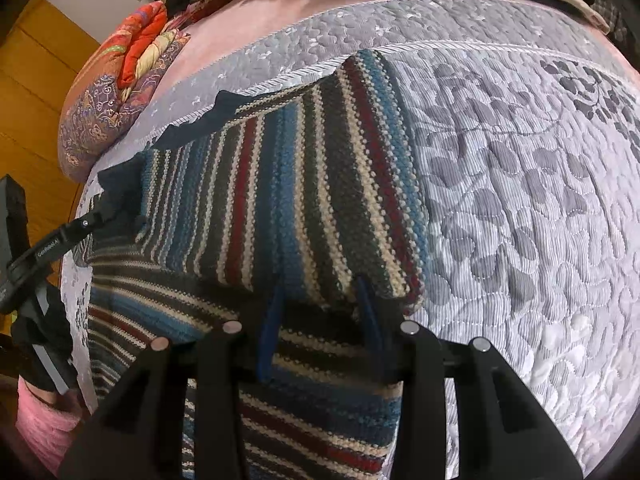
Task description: Fold small clothes
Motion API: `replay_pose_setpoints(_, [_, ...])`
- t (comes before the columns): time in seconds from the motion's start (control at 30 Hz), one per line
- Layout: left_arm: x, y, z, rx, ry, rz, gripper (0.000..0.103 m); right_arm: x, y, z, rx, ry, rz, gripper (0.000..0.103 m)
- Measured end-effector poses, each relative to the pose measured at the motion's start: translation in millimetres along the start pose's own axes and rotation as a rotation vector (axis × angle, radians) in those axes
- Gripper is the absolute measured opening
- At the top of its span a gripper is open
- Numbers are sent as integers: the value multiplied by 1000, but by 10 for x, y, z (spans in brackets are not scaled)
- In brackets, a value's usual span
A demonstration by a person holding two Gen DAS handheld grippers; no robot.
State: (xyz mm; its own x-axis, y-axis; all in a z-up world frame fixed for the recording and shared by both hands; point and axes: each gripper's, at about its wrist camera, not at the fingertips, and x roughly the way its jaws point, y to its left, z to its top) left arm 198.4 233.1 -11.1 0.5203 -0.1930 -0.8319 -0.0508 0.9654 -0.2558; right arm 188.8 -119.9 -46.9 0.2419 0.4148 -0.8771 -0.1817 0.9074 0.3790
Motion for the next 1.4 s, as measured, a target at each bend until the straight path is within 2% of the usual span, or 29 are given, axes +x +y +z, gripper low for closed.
replay_pose_setpoints(0.1, [-53,257,24,-23,-9,36,10,3,7,5,-5,2,-1,37])
replay_pose_setpoints(0.23, [-36,645,16,-70,18,97,11,14,-2,19,-5,8,-1,37])
replay_pose_setpoints(0.33, [-52,844,-18,-106,23,149,11,10,-11,26,2,13,0,37])
replay_pose_setpoints(0.43, [-145,927,-16,-134,-6,177,12,-13,5,35,11,19,-3,37])
replay_pose_setpoints(0.5, [-241,854,1,-119,-44,175,12,-75,45,52,10,11,-2,38])
replay_pose_setpoints(0.57, [-288,621,34,-46,-65,152,14,-159,127,93,-5,-13,6,39])
replay_pose_setpoints(0.6, [-279,525,44,-17,-62,140,19,-188,167,116,-11,-20,12,39])
replay_pose_setpoints(0.7, [-139,188,34,67,-25,95,24,-188,287,186,-21,-26,20,40])
replay_pose_setpoints(0.8, [63,70,-7,87,17,102,28,-82,333,208,-24,-8,4,40])
replay_pose_setpoints(0.93, [331,186,-113,48,90,116,29,110,301,192,-25,25,-42,39])
replay_pose_setpoints(1.0, [409,226,-149,41,108,117,29,227,224,166,-6,47,-25,39])
replay_pose_setpoints(1.4, [495,310,-238,8,95,72,30,369,191,131,-8,28,-32,39])
